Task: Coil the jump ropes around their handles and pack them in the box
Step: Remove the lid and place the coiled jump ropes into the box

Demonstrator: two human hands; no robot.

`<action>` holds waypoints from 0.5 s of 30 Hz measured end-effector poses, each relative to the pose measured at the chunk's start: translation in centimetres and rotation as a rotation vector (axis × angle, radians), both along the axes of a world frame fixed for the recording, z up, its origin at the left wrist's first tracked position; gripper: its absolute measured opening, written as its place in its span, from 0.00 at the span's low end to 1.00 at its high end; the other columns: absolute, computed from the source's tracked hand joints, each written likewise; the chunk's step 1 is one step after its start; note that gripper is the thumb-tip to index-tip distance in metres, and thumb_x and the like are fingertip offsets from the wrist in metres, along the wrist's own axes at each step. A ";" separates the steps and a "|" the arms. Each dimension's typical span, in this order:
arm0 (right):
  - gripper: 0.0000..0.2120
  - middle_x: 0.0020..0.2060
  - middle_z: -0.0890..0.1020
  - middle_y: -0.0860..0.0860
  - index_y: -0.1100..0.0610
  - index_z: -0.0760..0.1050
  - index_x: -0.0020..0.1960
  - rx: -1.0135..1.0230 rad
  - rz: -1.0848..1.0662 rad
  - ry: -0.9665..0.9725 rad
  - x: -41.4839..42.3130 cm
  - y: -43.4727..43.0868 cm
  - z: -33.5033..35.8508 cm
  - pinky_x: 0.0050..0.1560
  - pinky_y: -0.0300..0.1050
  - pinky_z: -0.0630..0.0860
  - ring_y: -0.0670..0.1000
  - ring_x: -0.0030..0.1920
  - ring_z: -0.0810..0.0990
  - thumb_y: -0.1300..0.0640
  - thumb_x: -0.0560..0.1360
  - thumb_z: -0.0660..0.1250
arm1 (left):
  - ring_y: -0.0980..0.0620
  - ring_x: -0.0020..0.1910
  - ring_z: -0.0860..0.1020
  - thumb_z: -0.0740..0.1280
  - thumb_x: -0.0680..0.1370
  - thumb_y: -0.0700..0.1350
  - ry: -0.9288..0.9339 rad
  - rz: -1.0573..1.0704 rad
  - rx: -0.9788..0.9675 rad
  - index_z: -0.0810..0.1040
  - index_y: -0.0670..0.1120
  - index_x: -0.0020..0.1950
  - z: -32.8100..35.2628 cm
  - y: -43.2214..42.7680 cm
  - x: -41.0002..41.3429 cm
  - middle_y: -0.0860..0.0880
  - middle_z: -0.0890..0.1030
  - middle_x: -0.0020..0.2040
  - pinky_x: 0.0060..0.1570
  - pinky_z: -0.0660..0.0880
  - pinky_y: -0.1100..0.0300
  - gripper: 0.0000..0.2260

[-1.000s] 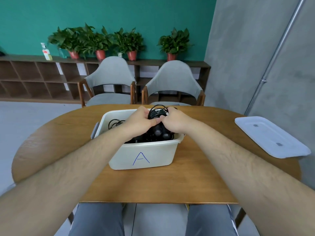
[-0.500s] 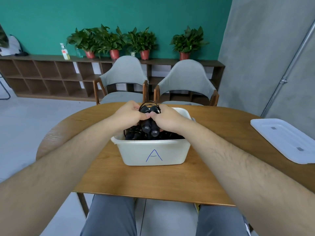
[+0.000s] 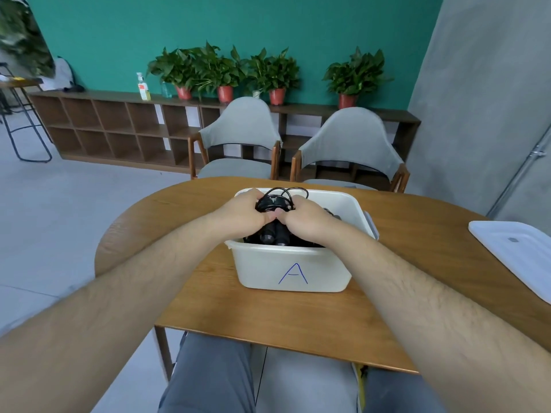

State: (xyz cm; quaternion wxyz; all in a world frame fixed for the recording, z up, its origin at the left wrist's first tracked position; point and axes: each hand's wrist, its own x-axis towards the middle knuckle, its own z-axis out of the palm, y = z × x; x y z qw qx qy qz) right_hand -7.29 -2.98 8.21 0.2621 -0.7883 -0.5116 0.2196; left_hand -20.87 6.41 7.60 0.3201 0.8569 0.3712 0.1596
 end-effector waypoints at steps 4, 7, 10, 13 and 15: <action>0.23 0.68 0.68 0.55 0.54 0.69 0.70 -0.093 0.017 -0.159 0.5 0.2 -0.5 0.63 0.53 0.68 0.58 0.68 0.67 0.42 0.81 0.58 | 0.51 0.49 0.78 0.67 0.81 0.55 0.205 -0.044 0.092 0.75 0.50 0.47 -0.1 0.4 0.2 0.48 0.80 0.53 0.45 0.73 0.59 0.09; 0.24 0.78 0.53 0.53 0.57 0.69 0.70 -0.083 0.032 -0.274 0.6 0.3 -1.0 0.71 0.56 0.60 0.57 0.77 0.51 0.43 0.82 0.57 | 0.46 0.77 0.62 0.60 0.84 0.56 0.325 -0.070 0.170 0.74 0.47 0.65 -0.6 0.1 0.6 0.47 0.60 0.80 0.74 0.62 0.43 0.16; 0.29 0.82 0.46 0.50 0.59 0.62 0.77 0.003 0.075 -0.230 0.9 0.3 -1.6 0.77 0.54 0.56 0.52 0.81 0.48 0.43 0.82 0.59 | 0.47 0.77 0.62 0.54 0.86 0.55 0.371 -0.066 0.169 0.64 0.47 0.77 -0.7 -0.4 0.7 0.52 0.63 0.79 0.76 0.53 0.43 0.21; 0.39 0.71 0.70 0.51 0.50 0.40 0.82 0.047 0.090 -0.153 0.7 0.0 -1.4 0.64 0.50 0.70 0.54 0.69 0.71 0.45 0.81 0.60 | 0.46 0.76 0.64 0.52 0.87 0.52 0.409 -0.090 0.179 0.67 0.47 0.73 -0.6 -0.5 0.6 0.53 0.65 0.76 0.75 0.52 0.40 0.17; 0.32 0.70 0.73 0.52 0.51 0.44 0.82 0.011 0.110 -0.280 0.6 0.2 -1.0 0.60 0.51 0.71 0.56 0.67 0.73 0.45 0.84 0.53 | 0.46 0.76 0.63 0.52 0.87 0.51 0.438 -0.096 0.176 0.67 0.47 0.73 -0.5 -0.5 0.8 0.54 0.65 0.77 0.75 0.53 0.38 0.17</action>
